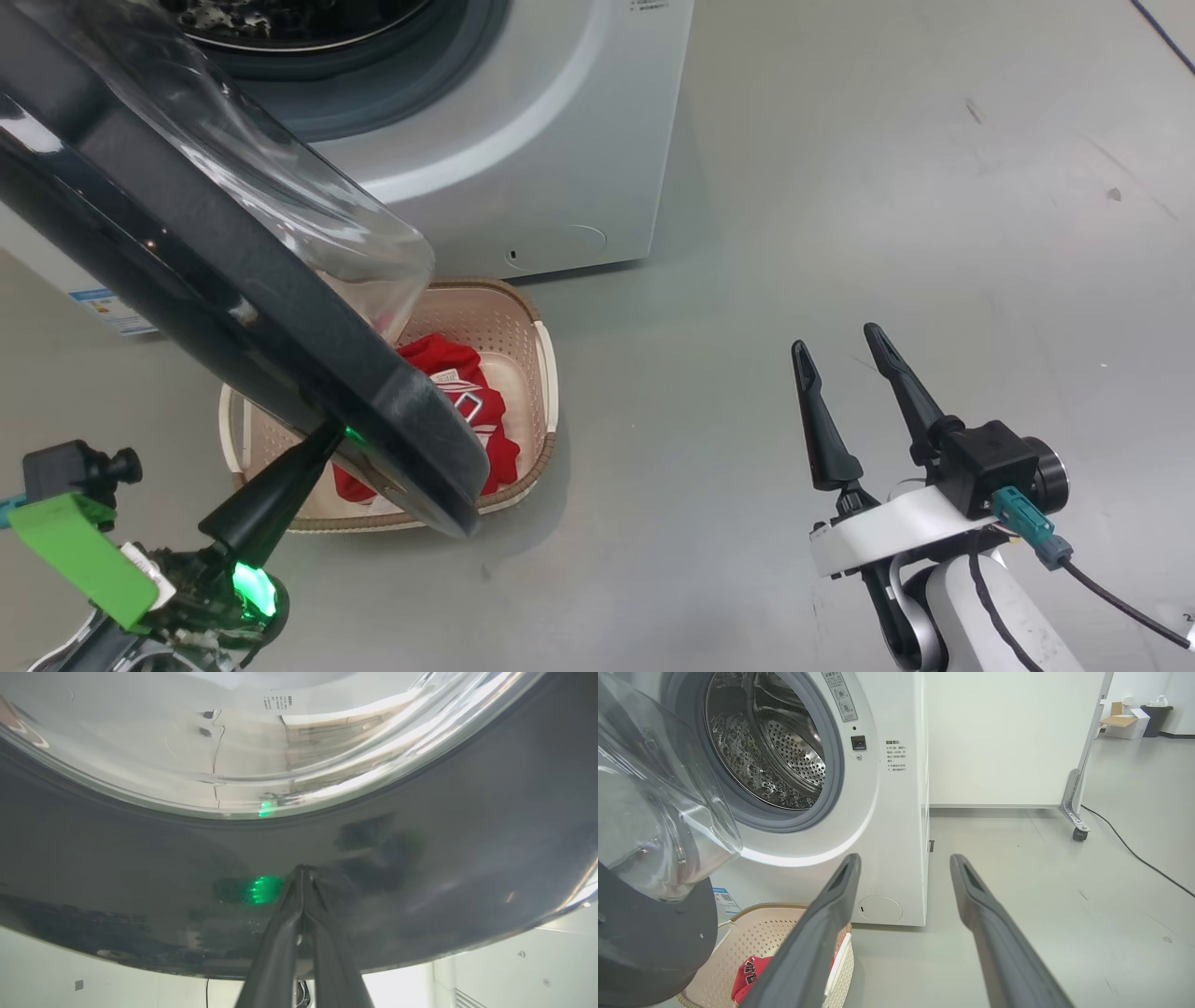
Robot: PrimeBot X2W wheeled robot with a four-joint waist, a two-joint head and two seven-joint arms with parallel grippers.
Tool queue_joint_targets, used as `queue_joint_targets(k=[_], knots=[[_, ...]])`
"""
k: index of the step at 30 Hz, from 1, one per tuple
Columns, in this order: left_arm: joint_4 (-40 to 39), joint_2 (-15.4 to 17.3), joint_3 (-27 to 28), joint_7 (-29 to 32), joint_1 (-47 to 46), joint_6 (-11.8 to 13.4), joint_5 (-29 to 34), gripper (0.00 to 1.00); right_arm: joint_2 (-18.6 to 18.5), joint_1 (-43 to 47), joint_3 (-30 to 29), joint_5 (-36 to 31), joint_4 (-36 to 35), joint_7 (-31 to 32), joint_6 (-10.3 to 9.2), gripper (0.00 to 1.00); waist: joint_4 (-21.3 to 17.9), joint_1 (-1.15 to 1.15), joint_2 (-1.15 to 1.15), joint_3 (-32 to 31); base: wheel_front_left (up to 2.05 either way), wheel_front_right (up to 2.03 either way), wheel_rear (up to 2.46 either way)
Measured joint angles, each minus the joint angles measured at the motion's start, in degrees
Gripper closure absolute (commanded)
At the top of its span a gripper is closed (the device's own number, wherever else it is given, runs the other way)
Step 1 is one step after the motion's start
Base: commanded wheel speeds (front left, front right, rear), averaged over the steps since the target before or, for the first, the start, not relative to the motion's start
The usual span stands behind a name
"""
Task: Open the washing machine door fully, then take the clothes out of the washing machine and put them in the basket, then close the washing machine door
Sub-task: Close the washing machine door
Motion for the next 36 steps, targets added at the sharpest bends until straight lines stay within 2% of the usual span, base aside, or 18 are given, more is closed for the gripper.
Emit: queue_joint_targets(k=[16, 36], knots=[[5.2, -1.5, -0.8, -6.3, -10.2, 0.0, 4.1, 1.0, 0.2, -1.4, 0.1, 1.7, -1.4, 0.0, -0.42, 0.0, -5.5, 0.0, 0.0, 3.9, 0.0, 0.0, 0.0], [13.8, -2.3, -2.9, -14.9, -26.6, 0.0, 11.1, 1.0, 0.4, -4.0, 1.2, 3.6, -2.7, -0.1, -0.87, 0.0, -8.2, 0.0, 0.0, 8.5, 0.0, 0.0, 0.0]])
